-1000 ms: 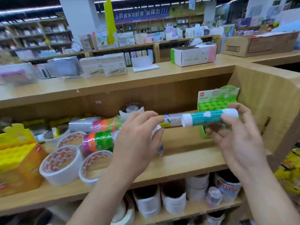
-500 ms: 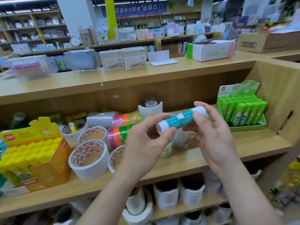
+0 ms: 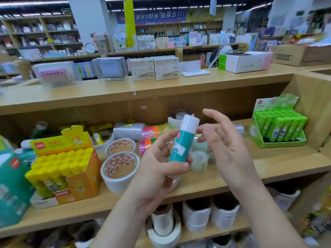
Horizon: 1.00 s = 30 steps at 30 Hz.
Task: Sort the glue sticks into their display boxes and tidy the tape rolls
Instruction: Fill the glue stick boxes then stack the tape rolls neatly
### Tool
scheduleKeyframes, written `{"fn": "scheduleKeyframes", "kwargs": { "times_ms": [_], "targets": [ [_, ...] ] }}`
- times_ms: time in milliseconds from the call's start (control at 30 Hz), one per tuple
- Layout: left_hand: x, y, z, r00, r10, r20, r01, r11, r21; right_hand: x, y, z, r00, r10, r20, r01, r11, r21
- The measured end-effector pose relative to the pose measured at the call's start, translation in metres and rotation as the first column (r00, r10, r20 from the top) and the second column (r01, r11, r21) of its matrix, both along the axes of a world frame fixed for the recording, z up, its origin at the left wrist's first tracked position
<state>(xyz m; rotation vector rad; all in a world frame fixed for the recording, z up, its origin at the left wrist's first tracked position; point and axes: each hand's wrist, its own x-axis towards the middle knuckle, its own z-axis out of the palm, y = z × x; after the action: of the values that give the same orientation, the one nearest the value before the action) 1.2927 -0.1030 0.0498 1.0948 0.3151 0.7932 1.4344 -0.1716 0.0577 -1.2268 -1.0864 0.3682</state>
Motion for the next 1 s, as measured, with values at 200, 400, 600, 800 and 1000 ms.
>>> {"fn": "scheduleKeyframes", "kwargs": {
  "times_ms": [200,400,600,800,1000],
  "targets": [
    [-0.049,0.002,0.002,0.902,0.376,-0.21,-0.217,0.818,0.532,-0.05,0.027,0.014,0.955,0.282,-0.089,-0.276,0.958,0.082],
    [-0.135,0.011,0.012,0.642,0.74,-0.2,-0.316,0.494,0.81,-0.113,0.065,0.022,0.89,0.443,-0.109,-0.435,0.896,0.085],
    [-0.224,0.027,0.031,0.465,0.878,-0.118,-0.419,0.336,0.844,-0.187,0.106,0.044,0.759,0.644,0.095,-0.646,0.763,-0.019],
    [-0.306,0.051,0.045,0.342,0.94,-0.02,-0.603,0.236,0.762,-0.251,0.137,0.037,0.623,0.548,0.558,-0.531,0.82,-0.213],
    [-0.338,0.074,0.039,0.453,0.883,-0.121,-0.631,0.414,0.657,-0.286,0.149,0.025,0.208,0.484,0.85,-0.307,0.857,-0.414]
  ]
}}
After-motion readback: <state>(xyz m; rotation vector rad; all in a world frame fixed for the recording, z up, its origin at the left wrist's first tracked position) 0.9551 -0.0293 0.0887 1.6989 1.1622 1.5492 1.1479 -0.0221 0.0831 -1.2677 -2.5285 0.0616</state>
